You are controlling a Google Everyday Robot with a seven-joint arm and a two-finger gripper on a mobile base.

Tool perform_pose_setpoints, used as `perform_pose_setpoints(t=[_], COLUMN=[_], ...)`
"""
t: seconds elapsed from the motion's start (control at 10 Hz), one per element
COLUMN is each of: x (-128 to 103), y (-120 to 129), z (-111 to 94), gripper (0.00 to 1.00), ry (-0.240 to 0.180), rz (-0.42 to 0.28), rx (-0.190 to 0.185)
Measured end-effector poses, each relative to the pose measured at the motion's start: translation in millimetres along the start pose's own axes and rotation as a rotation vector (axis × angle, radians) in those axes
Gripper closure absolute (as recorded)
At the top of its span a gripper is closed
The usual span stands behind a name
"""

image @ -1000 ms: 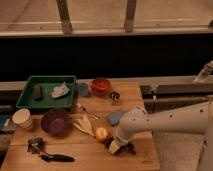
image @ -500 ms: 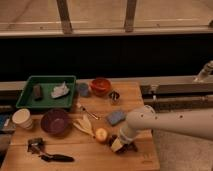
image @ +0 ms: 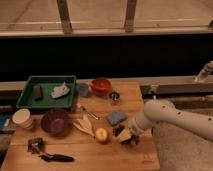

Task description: Place grapes in purple bowl

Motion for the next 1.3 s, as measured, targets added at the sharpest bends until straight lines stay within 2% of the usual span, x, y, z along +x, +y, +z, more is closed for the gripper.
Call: perform_pose_setpoints(t=[0.3,0.4,0.6,0.9,1.3], x=[-34.7,-51.0,-85.4,-139.9,-144.4], y=[-4.9,-6.1,-3.2,14.7,16.3], z=[-47.7,-66.6,-86.6,-90.3,-90.9], gripper=[1.00,1.00,1.00,1.00,1.00], ry=[-0.070,-0.099,-0.137,-0.173,-0.177], rz=[-0.026,-0.043,-0.087,-0.159,-0.165], rx=[0.024,0.023,0.000,-0.082,-0.091])
